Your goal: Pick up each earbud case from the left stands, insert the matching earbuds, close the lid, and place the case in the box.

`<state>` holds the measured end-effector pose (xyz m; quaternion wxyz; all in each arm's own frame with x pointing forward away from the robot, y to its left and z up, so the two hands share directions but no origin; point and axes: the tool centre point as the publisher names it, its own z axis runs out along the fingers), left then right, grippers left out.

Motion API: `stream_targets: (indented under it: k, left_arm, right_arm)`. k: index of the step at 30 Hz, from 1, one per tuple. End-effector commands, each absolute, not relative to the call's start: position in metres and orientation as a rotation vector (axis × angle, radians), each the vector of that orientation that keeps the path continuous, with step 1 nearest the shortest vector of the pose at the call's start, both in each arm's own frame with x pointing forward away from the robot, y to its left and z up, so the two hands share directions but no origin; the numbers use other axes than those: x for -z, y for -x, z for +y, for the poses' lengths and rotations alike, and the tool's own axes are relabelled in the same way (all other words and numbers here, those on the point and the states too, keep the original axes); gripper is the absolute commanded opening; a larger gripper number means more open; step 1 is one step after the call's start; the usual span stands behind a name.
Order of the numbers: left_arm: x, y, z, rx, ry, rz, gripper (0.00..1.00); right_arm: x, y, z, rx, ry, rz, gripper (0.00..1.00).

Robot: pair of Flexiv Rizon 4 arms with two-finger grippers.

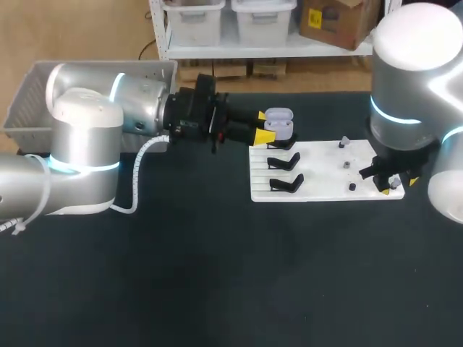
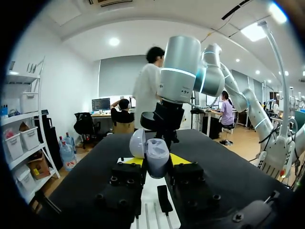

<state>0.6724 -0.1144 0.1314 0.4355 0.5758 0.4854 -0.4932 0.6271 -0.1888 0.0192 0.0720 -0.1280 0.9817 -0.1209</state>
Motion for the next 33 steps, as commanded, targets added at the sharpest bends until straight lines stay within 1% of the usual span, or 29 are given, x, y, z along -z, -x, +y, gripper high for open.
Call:
stream_targets:
  k: [1, 15, 18, 22, 29, 30, 31, 33]
  left_arm:
    - [-0.1303, -0.6726, -0.1146, 1.226, -1.431, 1.205, 0.00]
    - [-0.1303, -0.6726, -0.1146, 1.226, -1.431, 1.205, 0.00]
    - [-0.1303, -0.6726, -0.1146, 1.226, -1.431, 1.205, 0.00]
    - [-0.1303, -0.6726, -0.1146, 1.226, -1.431, 1.205, 0.00]
    - [-0.1303, -0.6726, -0.1146, 1.226, -1.431, 1.205, 0.00]
    - [-0.1303, -0.6726, -0.1146, 1.226, -1.431, 1.205, 0.00]
    - [-0.1303, -0.6726, -0.1146, 1.226, -1.431, 1.205, 0.00]
    - [-0.1303, -0.6726, -0.1146, 1.226, -1.431, 1.205, 0.00]
  right_arm:
    - [-0.0160, -0.6282, -0.1921, 0.350, 0.375, 2.937, 0.42]
    - [-0.0141, -0.6356, -0.1928, 0.327, 0.367, 2.928, 0.37]
    - [-0.0138, -0.6358, -0.1929, 0.324, 0.367, 2.931, 0.33]
    - [-0.0127, -0.6351, -0.1927, 0.326, 0.369, 2.931, 0.31]
    - [-0.0124, -0.6333, -0.1916, 0.319, 0.366, 2.934, 0.25]
    - [-0.0123, -0.6332, -0.1916, 0.319, 0.366, 2.934, 0.22]
    - [-0.0121, -0.6331, -0.1918, 0.321, 0.368, 2.934, 0.17]
    - [-0.0121, -0.6330, -0.1918, 0.328, 0.371, 2.934, 0.04]
